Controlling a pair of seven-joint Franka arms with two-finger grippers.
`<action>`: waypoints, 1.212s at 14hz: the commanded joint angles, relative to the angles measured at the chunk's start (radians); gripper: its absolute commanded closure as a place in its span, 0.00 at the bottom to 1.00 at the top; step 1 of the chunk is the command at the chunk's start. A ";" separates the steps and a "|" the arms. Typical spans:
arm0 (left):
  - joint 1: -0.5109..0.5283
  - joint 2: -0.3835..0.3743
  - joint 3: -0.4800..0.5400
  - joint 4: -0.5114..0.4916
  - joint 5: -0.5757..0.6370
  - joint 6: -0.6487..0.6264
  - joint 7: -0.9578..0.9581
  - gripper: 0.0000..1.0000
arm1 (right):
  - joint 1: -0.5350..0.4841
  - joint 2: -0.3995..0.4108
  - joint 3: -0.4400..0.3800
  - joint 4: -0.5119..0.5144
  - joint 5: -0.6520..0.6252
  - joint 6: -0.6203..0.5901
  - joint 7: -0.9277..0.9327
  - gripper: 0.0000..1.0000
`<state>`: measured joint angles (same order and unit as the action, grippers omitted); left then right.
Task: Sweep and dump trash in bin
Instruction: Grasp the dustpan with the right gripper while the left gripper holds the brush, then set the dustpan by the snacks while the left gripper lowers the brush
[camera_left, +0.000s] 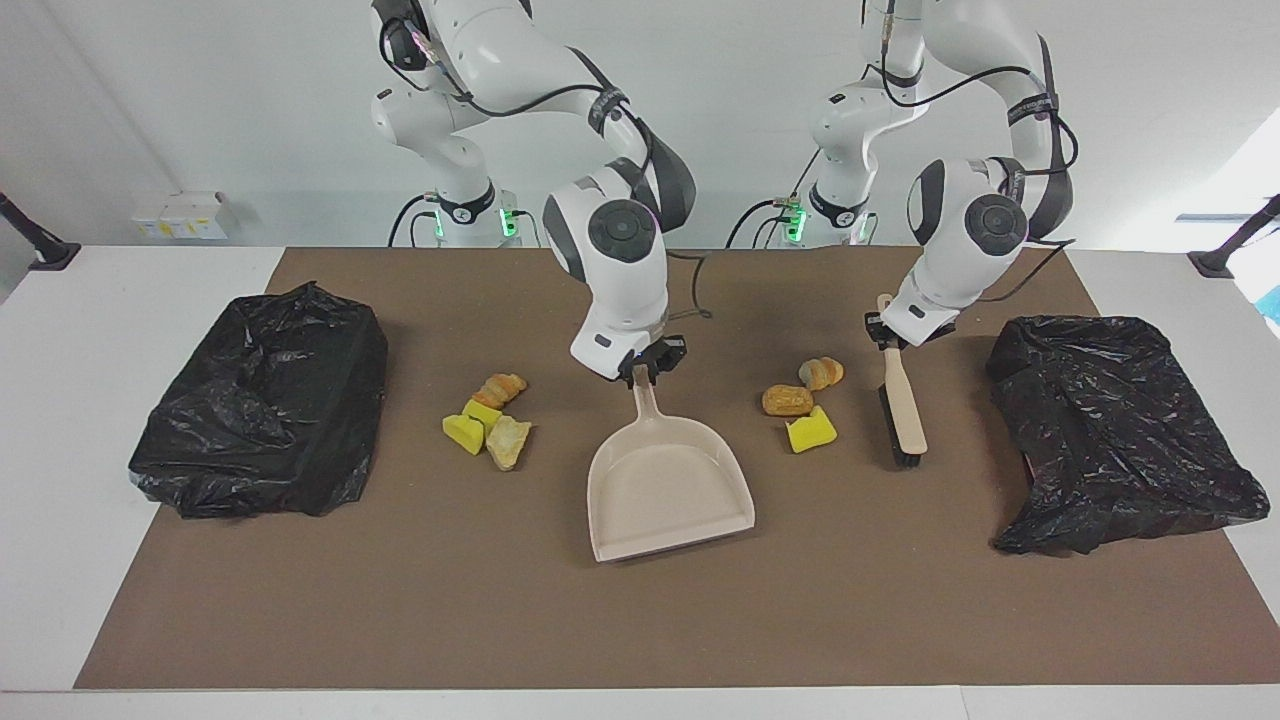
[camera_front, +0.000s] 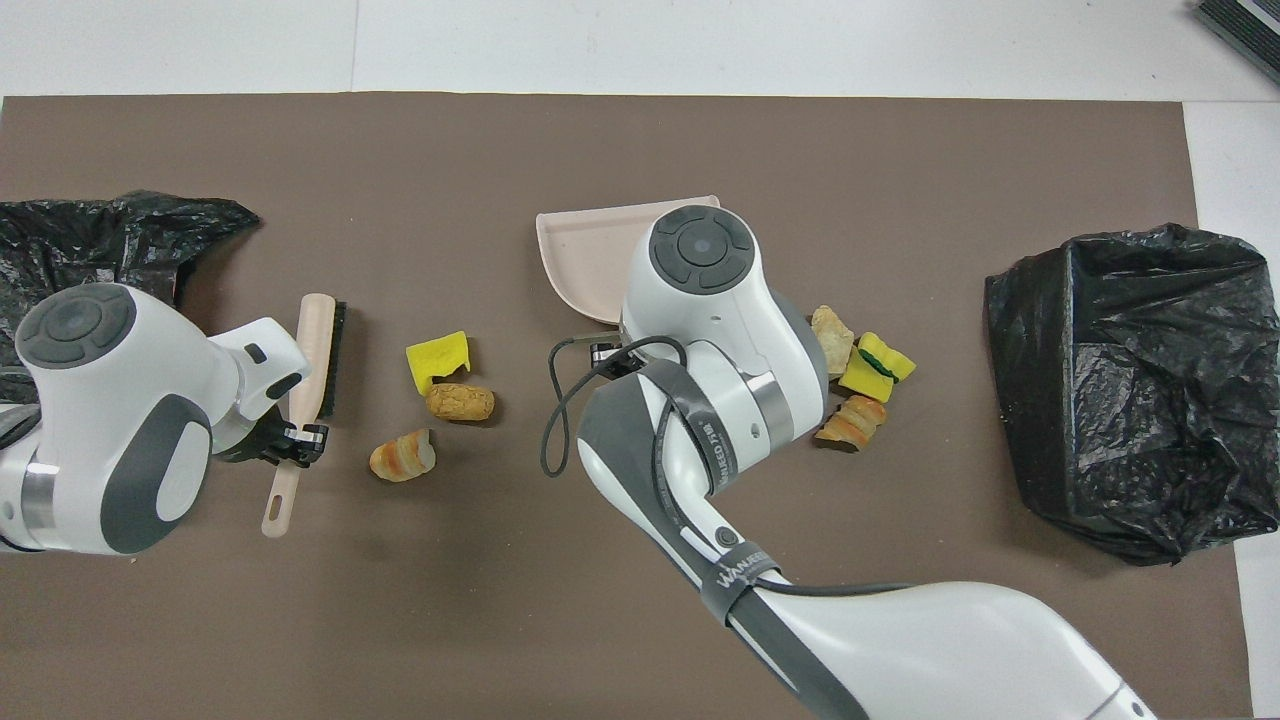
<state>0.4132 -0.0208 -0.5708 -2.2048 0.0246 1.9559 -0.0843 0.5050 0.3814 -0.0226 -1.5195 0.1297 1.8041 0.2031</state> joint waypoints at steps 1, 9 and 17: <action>-0.011 -0.047 -0.001 -0.038 0.005 -0.005 -0.025 1.00 | -0.082 -0.165 0.010 -0.100 0.004 -0.092 -0.277 1.00; -0.062 -0.034 -0.003 -0.107 -0.012 0.127 -0.009 1.00 | -0.001 -0.236 0.015 -0.277 -0.192 -0.034 -0.873 1.00; -0.135 0.019 -0.003 -0.098 -0.032 0.159 -0.005 1.00 | 0.130 -0.113 0.016 -0.284 -0.191 0.072 -0.773 1.00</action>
<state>0.3276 -0.0323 -0.5849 -2.2949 0.0063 2.0862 -0.0930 0.5977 0.2404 -0.0080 -1.8026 -0.0609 1.8265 -0.6290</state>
